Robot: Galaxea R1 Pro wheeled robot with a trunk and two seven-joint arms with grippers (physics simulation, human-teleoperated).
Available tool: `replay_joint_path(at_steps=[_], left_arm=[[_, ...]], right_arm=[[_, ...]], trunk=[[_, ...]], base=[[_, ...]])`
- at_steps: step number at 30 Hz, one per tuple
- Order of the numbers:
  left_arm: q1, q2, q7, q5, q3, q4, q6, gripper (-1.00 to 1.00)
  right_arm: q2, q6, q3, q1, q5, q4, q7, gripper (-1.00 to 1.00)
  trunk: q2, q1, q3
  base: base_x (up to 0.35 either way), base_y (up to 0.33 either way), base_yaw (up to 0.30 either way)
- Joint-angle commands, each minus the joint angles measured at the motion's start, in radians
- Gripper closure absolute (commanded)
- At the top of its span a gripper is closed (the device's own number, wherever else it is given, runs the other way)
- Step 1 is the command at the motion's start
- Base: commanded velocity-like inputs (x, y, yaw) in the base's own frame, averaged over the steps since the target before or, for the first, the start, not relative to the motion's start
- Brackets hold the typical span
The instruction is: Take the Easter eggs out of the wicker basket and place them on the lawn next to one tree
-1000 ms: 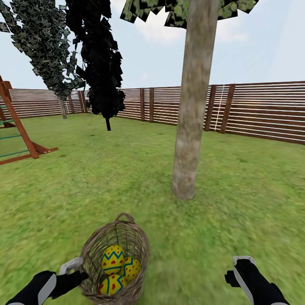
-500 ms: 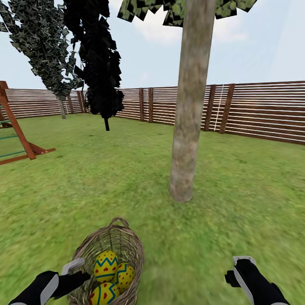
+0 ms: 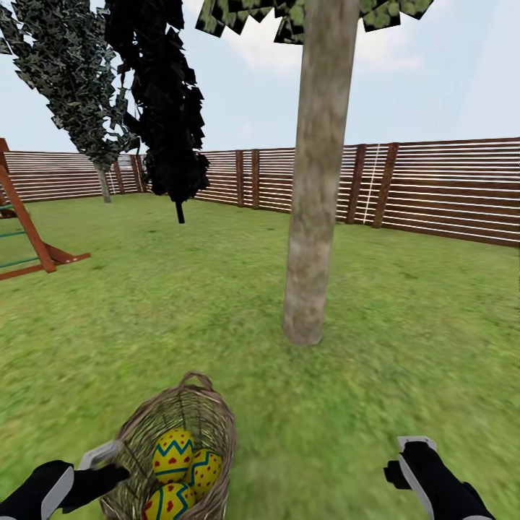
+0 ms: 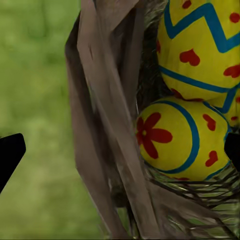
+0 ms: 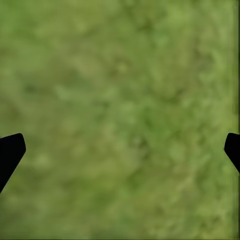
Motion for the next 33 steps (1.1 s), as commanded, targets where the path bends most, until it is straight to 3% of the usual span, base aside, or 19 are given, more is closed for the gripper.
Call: replay_joint_path(at_steps=[1,33], left_arm=[[0.000,-0.003,-0.001,0.000,0.007,-0.001,0.008,-1.00],[0.000,-0.007,0.006,0.000,0.010,0.000,0.008,-1.00]], right_arm=[[0.000,0.004,0.000,0.000,-0.003,-0.001,-0.003,-1.00],[0.002,0.004,0.003,0.000,-0.002,0.001,-0.003,-1.00]], trunk=[[0.000,0.000,-0.001],[0.210,-0.115,0.093]], base=[[0.000,-0.108,0.000],[0.000,-0.003,0.000]])
